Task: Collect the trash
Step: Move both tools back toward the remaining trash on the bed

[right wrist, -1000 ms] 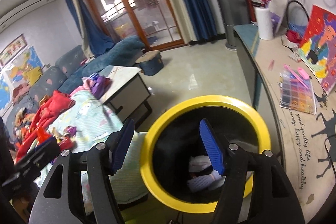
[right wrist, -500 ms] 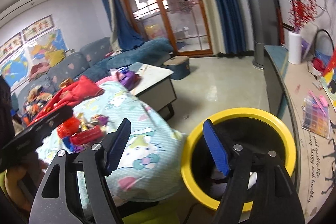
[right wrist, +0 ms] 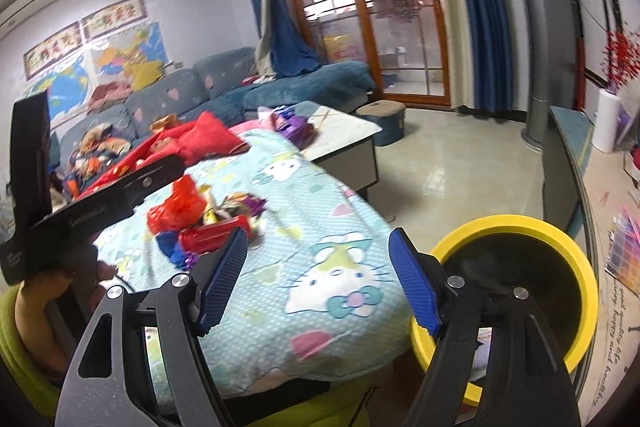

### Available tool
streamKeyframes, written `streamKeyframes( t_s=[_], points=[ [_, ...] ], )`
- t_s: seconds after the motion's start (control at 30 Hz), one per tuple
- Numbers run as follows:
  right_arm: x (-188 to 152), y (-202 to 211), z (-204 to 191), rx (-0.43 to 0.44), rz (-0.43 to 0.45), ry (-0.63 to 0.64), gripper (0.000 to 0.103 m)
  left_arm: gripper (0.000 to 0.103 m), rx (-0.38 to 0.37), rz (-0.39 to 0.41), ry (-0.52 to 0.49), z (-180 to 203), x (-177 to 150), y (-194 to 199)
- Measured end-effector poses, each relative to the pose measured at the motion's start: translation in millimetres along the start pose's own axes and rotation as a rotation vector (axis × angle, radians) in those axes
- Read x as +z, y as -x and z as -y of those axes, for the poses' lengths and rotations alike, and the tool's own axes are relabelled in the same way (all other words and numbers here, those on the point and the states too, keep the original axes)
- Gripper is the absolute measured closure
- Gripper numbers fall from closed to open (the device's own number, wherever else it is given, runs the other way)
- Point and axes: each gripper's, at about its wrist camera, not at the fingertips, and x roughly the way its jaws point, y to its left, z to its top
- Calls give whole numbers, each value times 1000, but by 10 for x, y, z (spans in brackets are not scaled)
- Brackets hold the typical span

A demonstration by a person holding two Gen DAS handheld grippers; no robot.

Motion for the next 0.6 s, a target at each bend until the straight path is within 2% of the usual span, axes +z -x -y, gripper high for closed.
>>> streamKeyframes(
  t_s=[0.6],
  points=[
    [-197,-565,-780,148,-138,168,32,11,65,-45,137,-722,52,-17]
  ],
)
